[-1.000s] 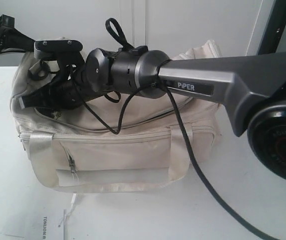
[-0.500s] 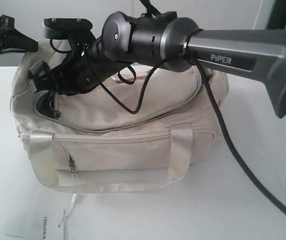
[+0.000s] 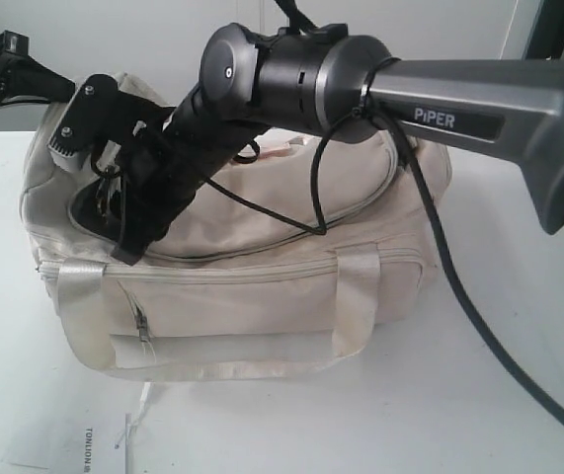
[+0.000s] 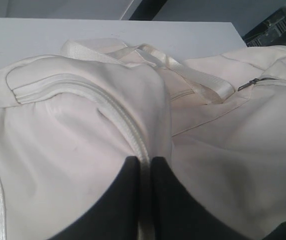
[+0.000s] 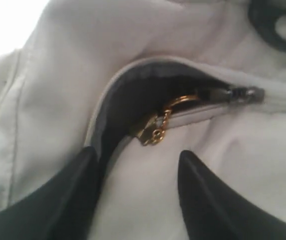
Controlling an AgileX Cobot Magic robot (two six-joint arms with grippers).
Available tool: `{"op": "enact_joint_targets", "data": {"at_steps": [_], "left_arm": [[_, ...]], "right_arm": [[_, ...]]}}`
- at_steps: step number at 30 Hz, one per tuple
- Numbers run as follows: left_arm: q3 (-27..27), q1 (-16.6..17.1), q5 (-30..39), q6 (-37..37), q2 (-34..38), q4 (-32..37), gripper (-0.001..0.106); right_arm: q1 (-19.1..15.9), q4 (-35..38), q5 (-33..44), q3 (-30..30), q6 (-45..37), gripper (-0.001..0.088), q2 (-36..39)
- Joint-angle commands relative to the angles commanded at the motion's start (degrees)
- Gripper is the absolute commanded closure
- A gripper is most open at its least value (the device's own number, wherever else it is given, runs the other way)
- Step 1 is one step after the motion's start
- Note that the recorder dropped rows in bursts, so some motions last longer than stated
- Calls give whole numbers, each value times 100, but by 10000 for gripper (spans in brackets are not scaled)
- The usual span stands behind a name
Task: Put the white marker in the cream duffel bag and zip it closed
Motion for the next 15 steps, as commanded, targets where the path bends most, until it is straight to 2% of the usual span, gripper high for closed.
{"op": "enact_joint_targets", "data": {"at_steps": [3, 8, 15], "left_arm": [[0, 0, 0, 0, 0, 0, 1043], [0, 0, 0, 0, 0, 0, 1043], [0, 0, 10, -2, 0, 0, 1043]], "right_arm": [[33, 0, -26, 0, -511, 352, 92], [101, -43, -335, 0, -553, 298, 196], [190, -156, -983, 0, -553, 296, 406]]}}
